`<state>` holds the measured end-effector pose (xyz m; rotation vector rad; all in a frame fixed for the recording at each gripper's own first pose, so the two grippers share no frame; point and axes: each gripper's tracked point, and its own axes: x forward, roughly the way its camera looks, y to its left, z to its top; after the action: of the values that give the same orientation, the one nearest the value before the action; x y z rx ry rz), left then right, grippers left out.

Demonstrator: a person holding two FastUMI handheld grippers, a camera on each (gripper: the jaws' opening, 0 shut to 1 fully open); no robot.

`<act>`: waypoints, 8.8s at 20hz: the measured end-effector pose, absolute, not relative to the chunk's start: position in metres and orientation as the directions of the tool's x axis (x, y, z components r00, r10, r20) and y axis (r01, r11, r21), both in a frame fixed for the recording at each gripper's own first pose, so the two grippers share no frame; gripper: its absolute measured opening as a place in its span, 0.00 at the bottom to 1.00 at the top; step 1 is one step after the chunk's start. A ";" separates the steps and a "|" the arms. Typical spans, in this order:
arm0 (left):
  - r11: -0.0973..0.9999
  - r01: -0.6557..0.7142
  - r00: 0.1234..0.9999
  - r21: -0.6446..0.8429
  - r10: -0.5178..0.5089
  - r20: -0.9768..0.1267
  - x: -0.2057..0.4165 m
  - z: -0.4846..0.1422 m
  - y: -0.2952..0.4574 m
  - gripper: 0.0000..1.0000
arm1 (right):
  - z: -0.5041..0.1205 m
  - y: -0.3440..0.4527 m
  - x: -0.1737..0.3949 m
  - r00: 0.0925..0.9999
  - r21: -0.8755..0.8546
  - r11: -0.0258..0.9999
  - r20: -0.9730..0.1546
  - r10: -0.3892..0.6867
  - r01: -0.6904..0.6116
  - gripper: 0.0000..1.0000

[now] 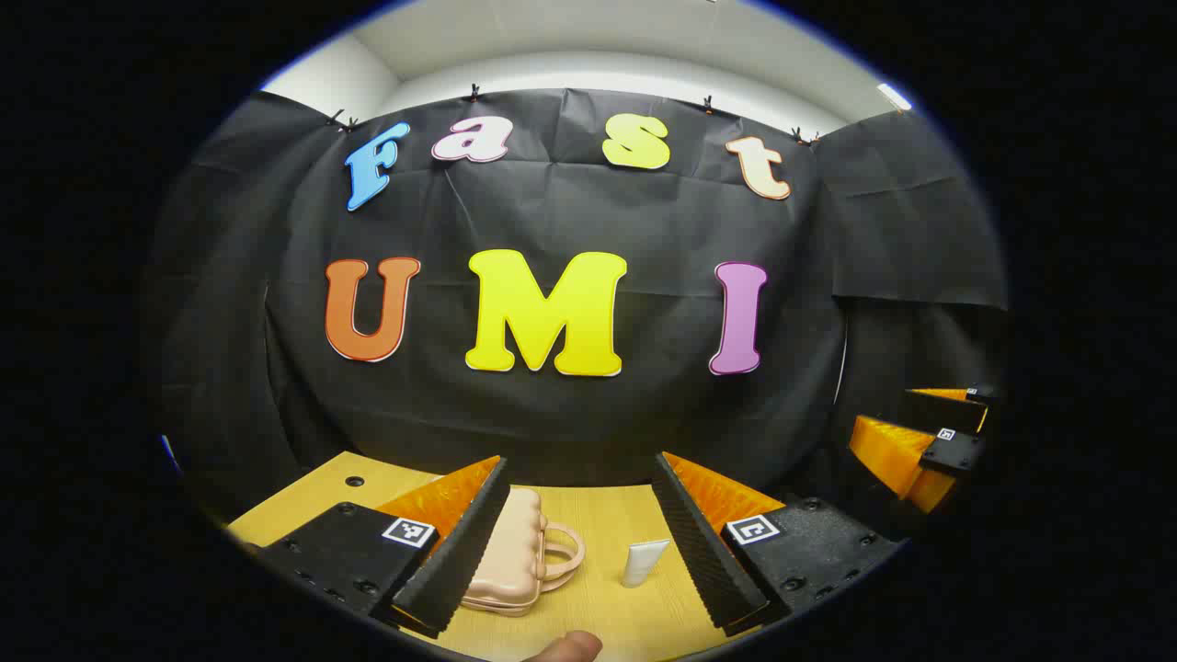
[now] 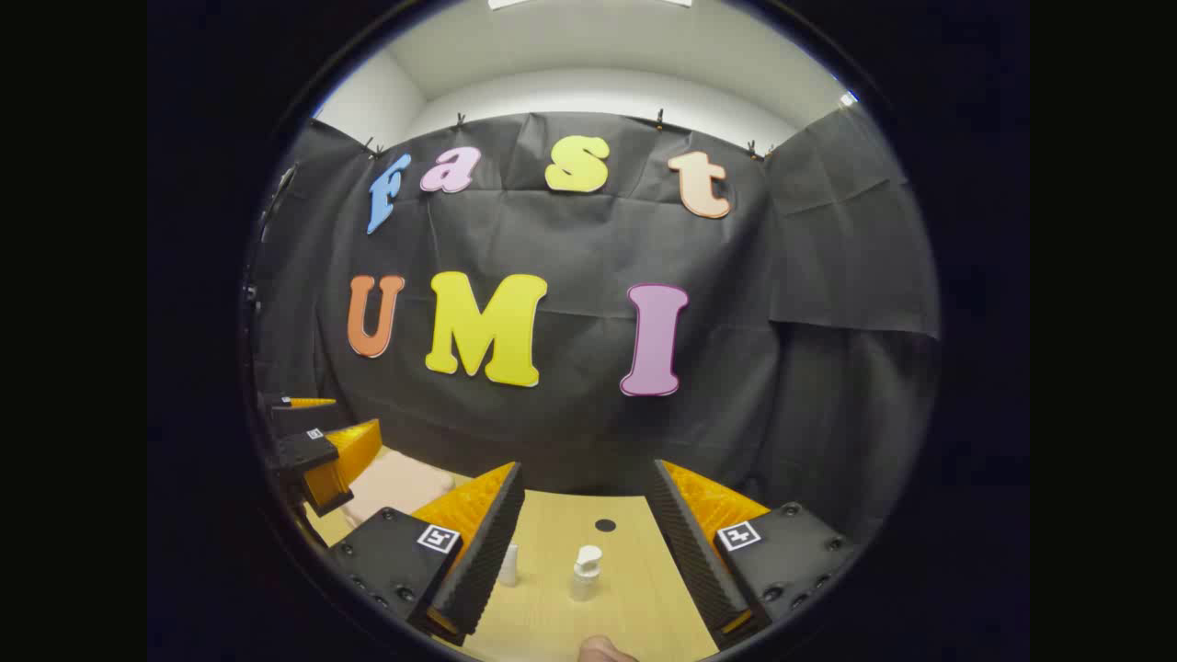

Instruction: First open the suitcase, pack the skin care products into it, and then close the suitcase.

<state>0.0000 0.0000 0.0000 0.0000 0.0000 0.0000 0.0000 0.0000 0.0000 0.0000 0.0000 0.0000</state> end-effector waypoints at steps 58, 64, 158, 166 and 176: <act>0.389 0.173 0.935 0.905 0.225 -0.275 0.119 -0.283 0.029 0.96 | -0.164 -0.107 0.025 0.952 0.056 0.997 -0.306 -0.031 0.051 0.83; 0.212 0.207 0.924 0.955 0.277 -0.262 0.135 -0.296 0.032 0.74 | -0.180 -0.110 0.030 0.946 0.058 0.998 -0.321 0.047 -0.030 0.82; 0.514 -0.302 0.951 -0.803 0.099 -0.294 0.101 -0.283 0.544 0.64 | -0.084 0.169 0.017 0.971 -0.141 0.990 -0.232 -0.052 0.019 0.82; 0.746 -0.258 0.966 -0.613 0.203 -0.159 0.077 -0.178 0.470 0.97 | -0.105 0.102 0.023 0.976 -0.119 0.990 -0.212 0.051 -0.078 0.84; 0.884 -0.064 0.989 -0.462 -0.006 -0.148 0.093 -0.139 0.215 0.97 | -0.141 -0.004 0.050 0.965 -0.067 0.988 -0.233 0.117 -0.136 0.82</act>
<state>0.0929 0.2154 -0.1392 -0.4852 0.1474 0.0302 0.0496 -0.0039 -0.1407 -0.0824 0.2305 0.1281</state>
